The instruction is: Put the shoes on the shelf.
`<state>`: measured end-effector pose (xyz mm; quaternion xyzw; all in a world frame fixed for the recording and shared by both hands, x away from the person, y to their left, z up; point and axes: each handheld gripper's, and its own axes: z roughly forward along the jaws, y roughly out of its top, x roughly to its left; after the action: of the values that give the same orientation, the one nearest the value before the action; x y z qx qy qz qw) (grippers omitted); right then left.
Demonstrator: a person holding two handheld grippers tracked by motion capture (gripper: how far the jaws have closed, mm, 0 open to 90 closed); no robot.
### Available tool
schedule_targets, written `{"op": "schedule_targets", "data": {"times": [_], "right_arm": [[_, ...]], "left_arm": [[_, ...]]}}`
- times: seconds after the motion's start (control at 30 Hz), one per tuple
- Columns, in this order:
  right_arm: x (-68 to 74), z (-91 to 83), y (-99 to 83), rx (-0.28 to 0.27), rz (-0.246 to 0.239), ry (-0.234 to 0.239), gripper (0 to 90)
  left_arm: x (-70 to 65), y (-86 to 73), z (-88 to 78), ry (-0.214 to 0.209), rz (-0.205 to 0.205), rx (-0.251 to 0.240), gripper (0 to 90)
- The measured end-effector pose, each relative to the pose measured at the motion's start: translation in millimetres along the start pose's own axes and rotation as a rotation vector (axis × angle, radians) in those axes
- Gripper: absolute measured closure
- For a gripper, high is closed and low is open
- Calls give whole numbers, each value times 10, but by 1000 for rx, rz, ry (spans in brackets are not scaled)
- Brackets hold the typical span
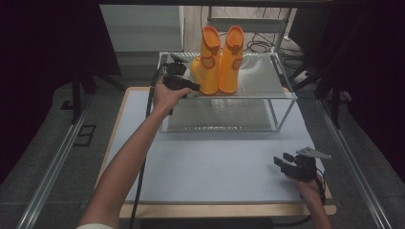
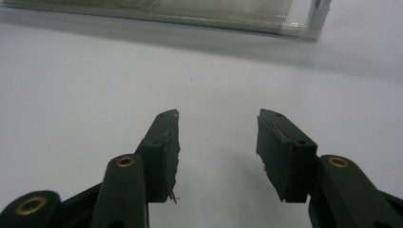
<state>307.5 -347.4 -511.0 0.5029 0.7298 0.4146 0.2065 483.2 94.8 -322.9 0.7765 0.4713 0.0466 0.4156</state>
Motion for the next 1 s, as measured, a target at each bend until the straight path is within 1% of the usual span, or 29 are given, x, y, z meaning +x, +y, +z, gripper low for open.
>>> {"op": "schedule_targets", "data": {"times": [0.03,0.17,0.3,0.43,0.53,0.73,0.9,1.0], "right_arm": [[3,1,2,-1,1,1,494],[19,5,6,3,-2,3,494],[36,12,10,3,-11,4,493],[46,21,7,11,-10,6,493],[51,21,4,11,-12,6,493],[45,27,4,14,-12,9,492],[50,17,8,10,-14,14,492],[50,20,10,11,-16,17,492]], "left_arm": [[-1,-15,-37,-3,1,-1,763],[-8,-82,-183,-4,26,-9,731],[-19,-155,-283,-11,34,-12,692],[-19,-213,-325,-20,38,-21,687],[-29,-250,-354,-38,42,-24,673],[-62,-360,-437,-50,59,-27,683],[-95,-481,-573,-70,76,-44,675],[-98,-566,-658,-95,86,-52,666]]}}
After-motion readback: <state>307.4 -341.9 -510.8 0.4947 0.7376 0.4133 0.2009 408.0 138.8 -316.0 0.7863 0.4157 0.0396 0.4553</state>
